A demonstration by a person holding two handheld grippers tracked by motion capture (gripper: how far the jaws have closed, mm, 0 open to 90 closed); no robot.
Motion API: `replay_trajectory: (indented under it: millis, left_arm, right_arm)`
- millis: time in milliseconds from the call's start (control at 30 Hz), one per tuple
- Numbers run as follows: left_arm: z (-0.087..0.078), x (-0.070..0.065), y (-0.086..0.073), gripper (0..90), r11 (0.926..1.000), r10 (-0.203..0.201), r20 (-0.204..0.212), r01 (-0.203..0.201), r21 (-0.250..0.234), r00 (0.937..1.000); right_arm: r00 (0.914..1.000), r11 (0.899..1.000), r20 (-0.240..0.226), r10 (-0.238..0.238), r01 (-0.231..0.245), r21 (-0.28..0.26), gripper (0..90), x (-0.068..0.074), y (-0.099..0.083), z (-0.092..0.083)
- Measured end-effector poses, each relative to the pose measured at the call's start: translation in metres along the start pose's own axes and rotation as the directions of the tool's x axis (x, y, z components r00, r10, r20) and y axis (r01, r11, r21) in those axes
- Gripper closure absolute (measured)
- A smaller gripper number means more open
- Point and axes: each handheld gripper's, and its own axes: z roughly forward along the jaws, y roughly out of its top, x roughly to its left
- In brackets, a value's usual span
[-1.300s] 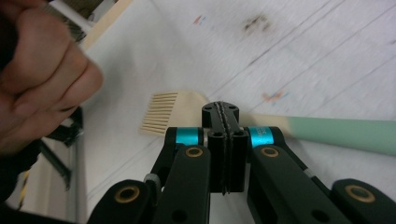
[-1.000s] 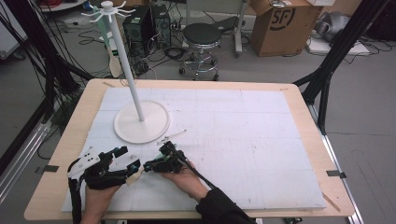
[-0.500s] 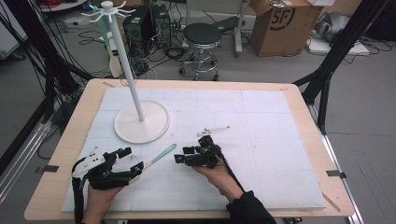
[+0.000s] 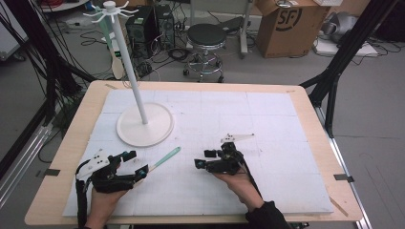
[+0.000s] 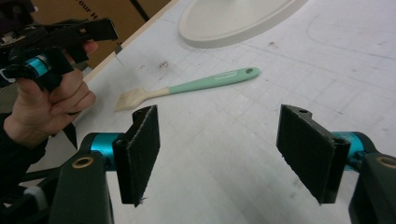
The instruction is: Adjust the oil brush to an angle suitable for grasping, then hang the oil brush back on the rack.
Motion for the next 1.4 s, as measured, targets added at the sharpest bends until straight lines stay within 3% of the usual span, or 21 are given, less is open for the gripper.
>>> replay_trajectory:
  millis: [300,500,667,933,1033,1200,1333,1400]
  left_arm:
    - [0.011,-0.002,0.001,21.0,0.9999,0.008,0.018,-0.008,0.01,0.9998]
    - [0.017,0.0,0.002,21.5,0.9997,-0.001,0.03,0.0,0.025,0.9996]
    - [0.021,0.0,0.0,22.4,0.9984,-0.022,0.042,0.02,0.052,0.9989]
    - [0.025,-0.002,-0.002,24.7,0.9961,0.01,0.034,-0.013,0.088,0.9994]
    - [0.027,-0.002,-0.004,30.3,0.9921,0.021,0.03,-0.025,0.123,0.9993]
    - [0.03,0.001,-0.005,32.7,0.9828,-0.001,-0.014,0.003,0.185,0.9999]
    - [0.031,0.009,-0.005,39.2,0.9745,-0.06,0.023,0.054,0.218,0.9979]
    - [0.034,0.014,-0.005,38.4,0.965,-0.096,0.035,0.084,0.248,0.9948]
  right_arm:
    - [0.9991,0.999,0.042,0.01,-0.008,-0.049,29.0,-0.005,-0.009,-0.03]
    - [0.9964,0.998,0.084,0.002,0.003,-0.07,27.7,-0.009,-0.013,-0.048]
    - [0.993,0.995,0.114,0.029,-0.017,-0.102,27.0,-0.018,-0.021,-0.064]
    - [0.9899,0.993,0.137,0.036,-0.02,-0.118,27.0,-0.022,-0.03,-0.079]
    - [0.9887,0.991,0.145,0.039,-0.02,-0.13,27.0,-0.023,-0.032,-0.082]
    - [0.9883,0.991,0.147,0.04,-0.021,-0.131,27.0,-0.023,-0.031,-0.081]
    - [0.9888,0.991,0.145,0.036,-0.016,-0.134,27.0,-0.022,-0.03,-0.08]
    - [0.989,0.991,0.143,0.038,-0.018,-0.135,27.0,-0.022,-0.029,-0.08]
